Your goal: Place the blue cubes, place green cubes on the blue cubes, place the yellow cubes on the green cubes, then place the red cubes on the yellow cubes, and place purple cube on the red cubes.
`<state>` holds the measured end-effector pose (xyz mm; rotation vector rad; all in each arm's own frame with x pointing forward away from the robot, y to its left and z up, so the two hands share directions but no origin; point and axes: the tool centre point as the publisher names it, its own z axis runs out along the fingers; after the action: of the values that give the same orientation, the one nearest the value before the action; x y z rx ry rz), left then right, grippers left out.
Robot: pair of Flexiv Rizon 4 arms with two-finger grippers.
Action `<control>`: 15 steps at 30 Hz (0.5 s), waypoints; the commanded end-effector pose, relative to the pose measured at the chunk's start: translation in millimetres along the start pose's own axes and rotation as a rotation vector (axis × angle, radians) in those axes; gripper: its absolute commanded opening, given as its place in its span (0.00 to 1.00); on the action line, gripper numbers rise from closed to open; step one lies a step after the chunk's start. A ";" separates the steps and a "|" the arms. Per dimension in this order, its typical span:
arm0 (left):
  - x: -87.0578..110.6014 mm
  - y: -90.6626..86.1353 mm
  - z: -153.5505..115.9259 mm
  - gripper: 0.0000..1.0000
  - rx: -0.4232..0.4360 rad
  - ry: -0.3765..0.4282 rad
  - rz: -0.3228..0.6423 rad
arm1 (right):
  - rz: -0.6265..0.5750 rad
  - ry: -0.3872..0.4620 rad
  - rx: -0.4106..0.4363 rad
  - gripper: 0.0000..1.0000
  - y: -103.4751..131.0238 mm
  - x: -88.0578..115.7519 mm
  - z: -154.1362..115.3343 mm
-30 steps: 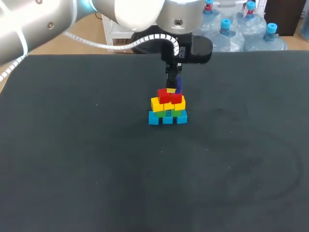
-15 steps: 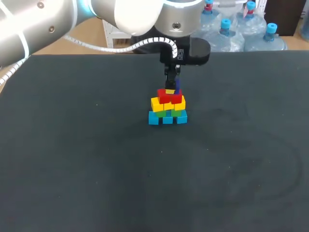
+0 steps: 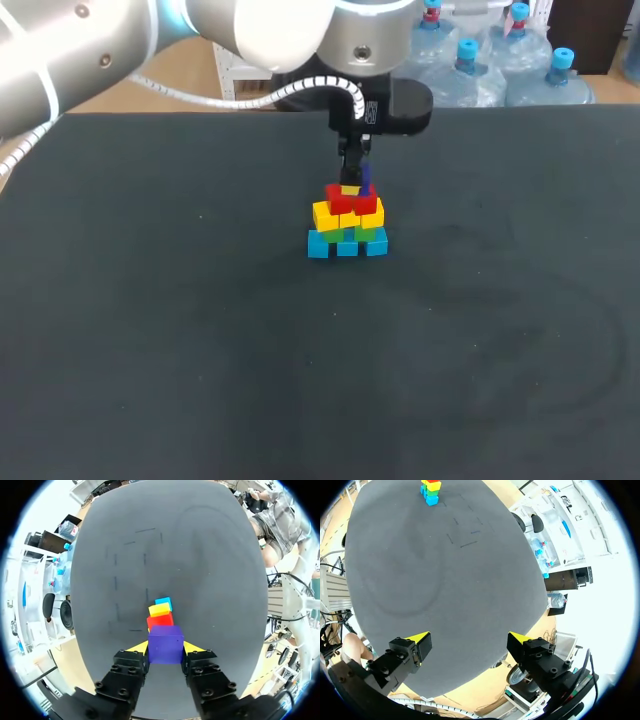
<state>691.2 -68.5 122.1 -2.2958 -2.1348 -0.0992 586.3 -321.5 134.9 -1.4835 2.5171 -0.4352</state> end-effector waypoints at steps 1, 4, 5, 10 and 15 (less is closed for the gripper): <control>0.5 0.1 0.1 0.00 0.007 0.001 -0.004 | 0.000 0.000 0.001 1.00 -0.3 -0.3 1.2; -0.4 0.1 0.4 0.00 0.010 -0.001 -0.003 | 0.000 0.000 0.001 1.00 -0.3 -0.3 1.2; -0.9 0.5 0.7 0.00 0.011 -0.002 -0.002 | 0.000 0.000 0.001 1.00 -0.3 -0.3 1.2; -2.0 2.1 1.3 0.00 0.015 -0.006 0.005 | 0.000 0.000 0.001 1.00 -0.3 -0.3 1.2; -1.0 2.4 4.0 0.00 0.021 -0.009 0.004 | 0.000 0.000 0.001 1.00 -0.3 -0.3 1.2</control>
<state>689.8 -69.2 119.7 -2.2949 -2.1313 -0.0753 586.3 -321.5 134.9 -1.4835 2.5171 -0.4352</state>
